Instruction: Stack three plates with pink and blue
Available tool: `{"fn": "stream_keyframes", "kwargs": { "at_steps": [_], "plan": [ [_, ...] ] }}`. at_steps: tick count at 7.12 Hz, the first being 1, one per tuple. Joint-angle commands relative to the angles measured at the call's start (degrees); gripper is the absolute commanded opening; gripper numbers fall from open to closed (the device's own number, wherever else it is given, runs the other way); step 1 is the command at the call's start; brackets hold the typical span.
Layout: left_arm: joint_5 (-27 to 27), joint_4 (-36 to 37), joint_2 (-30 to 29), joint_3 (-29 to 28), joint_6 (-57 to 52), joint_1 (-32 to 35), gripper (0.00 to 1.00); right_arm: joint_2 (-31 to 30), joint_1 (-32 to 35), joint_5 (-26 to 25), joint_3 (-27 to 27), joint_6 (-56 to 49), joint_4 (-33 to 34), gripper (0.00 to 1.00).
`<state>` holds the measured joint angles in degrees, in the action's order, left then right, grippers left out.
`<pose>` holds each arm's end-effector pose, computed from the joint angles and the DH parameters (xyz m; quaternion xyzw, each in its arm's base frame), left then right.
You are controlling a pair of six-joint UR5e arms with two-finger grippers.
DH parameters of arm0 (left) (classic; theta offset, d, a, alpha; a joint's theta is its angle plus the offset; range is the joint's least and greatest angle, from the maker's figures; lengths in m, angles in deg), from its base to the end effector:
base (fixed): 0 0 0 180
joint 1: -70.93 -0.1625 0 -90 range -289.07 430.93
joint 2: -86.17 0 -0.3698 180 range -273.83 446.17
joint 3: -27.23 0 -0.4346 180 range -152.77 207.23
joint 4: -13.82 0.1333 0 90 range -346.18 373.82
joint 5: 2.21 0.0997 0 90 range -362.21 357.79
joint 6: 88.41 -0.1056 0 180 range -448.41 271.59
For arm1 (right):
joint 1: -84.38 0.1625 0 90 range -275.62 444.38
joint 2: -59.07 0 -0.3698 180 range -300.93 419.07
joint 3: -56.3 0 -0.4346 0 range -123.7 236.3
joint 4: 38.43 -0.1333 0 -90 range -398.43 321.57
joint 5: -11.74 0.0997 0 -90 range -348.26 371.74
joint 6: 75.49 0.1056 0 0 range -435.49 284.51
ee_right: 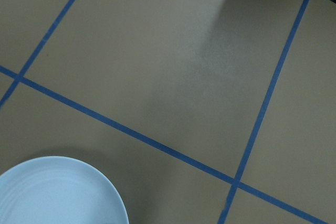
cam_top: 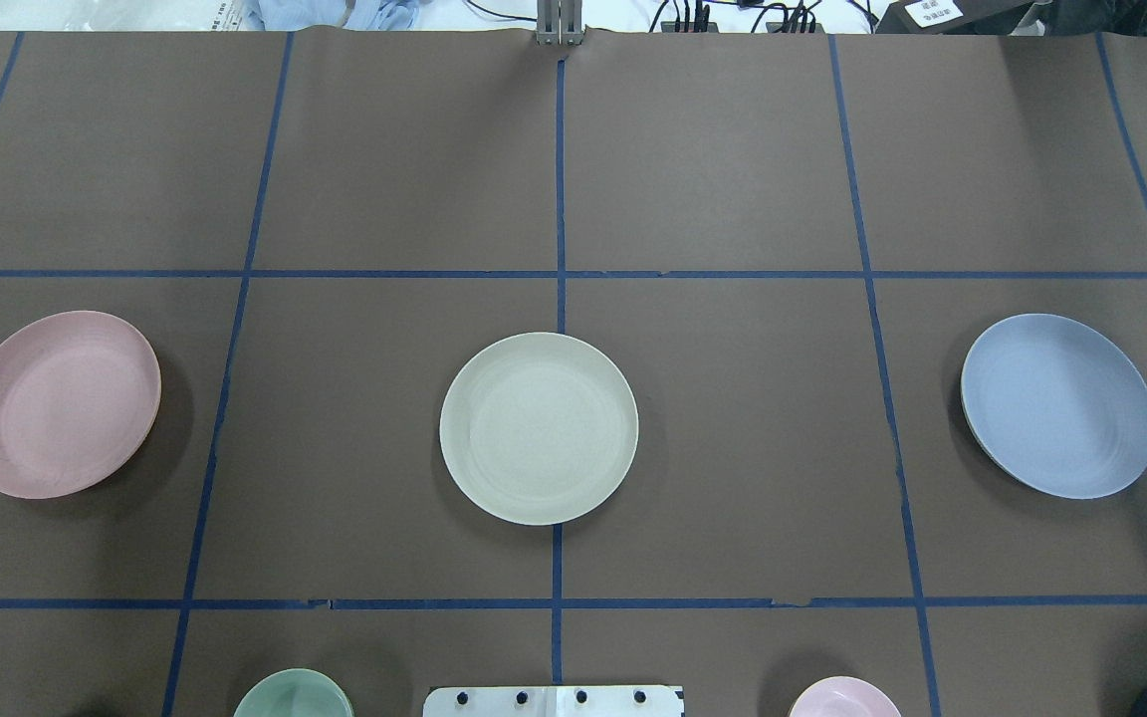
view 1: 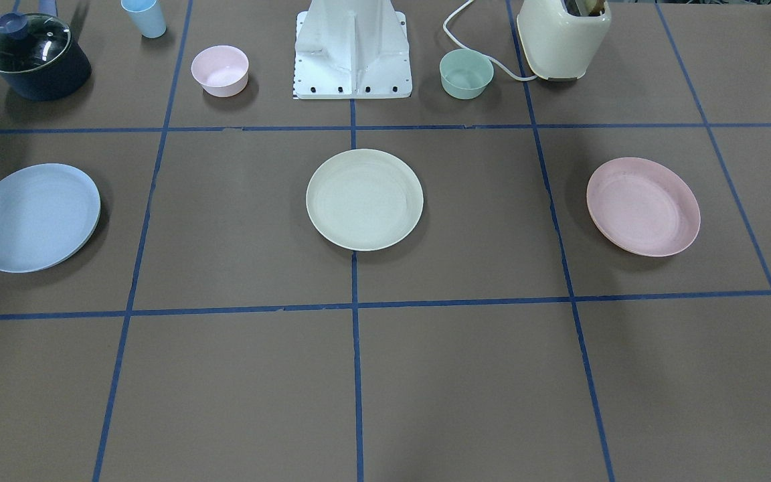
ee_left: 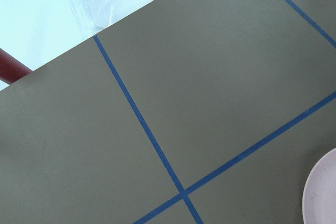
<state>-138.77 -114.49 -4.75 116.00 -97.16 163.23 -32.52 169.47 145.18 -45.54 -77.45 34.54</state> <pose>-0.0792 -0.5611 0.5304 0.3337 0.3432 0.1773 0.8599 0.0141 -0.5444 0.4773 0.2097 -0.3652 -0.1412 0.8960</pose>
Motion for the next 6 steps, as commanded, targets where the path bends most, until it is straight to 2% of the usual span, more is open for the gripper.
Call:
{"fn": "stream_keyframes", "kwargs": {
  "at_steps": [1,2,4,5,6],
  "plan": [
    [-2.2,-10.28,2.39,-2.11,6.15,-5.94,1.0,1.76,-1.76,0.68,-0.38,4.51,-2.47,1.0],
    [-1.52,-11.69,2.85,-2.2,15.34,-12.08,1.0,1.68,-2.38,0.59,-0.38,4.86,-2.66,1.0],
    [2.07,-26.65,8.97,-2.46,30.12,-18.35,1.0,1.68,-2.91,0.68,-0.47,6.43,-2.75,1.0],
    [6.18,-30.04,10.48,-2.46,37.16,-23.78,1.0,1.68,-2.91,0.77,-0.47,6.79,-2.75,1.0],
    [12.22,-30.16,11.02,-2.55,41.76,-28.88,1.0,1.5,-2.91,0.68,-0.47,6.79,-2.75,1.0]
  ]
}}
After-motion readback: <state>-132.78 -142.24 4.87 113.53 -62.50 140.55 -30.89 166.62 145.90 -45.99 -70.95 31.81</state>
